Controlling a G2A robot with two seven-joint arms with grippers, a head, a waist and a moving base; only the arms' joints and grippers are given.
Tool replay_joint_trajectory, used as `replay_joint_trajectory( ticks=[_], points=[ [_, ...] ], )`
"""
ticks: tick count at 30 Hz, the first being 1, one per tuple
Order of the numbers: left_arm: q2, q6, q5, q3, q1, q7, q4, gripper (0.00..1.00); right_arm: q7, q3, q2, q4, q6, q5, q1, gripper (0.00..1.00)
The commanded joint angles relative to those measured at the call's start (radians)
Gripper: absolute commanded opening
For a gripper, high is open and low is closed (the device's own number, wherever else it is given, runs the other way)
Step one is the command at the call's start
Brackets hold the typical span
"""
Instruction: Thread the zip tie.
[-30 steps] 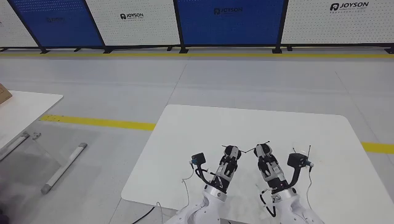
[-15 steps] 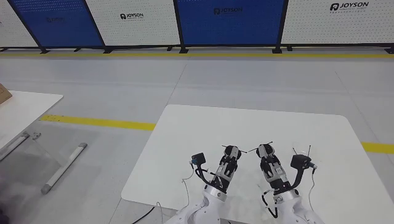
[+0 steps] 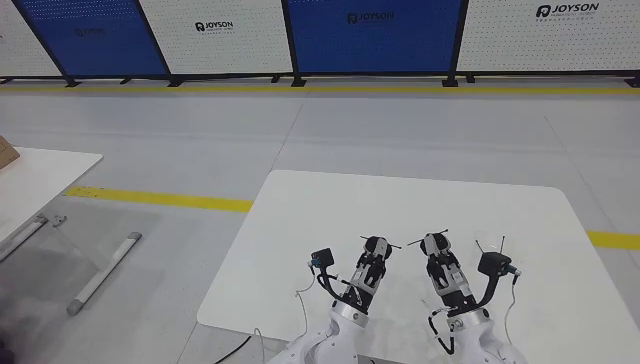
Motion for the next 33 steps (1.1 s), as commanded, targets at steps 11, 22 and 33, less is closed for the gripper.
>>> replay_joint_trajectory(
  ticks=[11, 22, 33],
  points=[
    [0.0, 0.0, 0.0, 0.0, 0.0, 0.0, 0.0, 0.0, 0.0, 0.0, 0.0, 0.0, 0.0, 0.0, 0.0, 0.0],
    [0.005, -0.012, 0.07, -0.007, 0.013, -0.08, 0.019, 0.0, 0.0, 0.0, 0.0, 0.0, 0.0, 0.0, 0.0, 0.0],
    [0.005, -0.012, 0.07, -0.007, 0.013, -0.08, 0.019, 0.0, -0.084, 0.023, -0.001, -0.038, 0.003, 0.024, -0.118, 0.0]
  ],
)
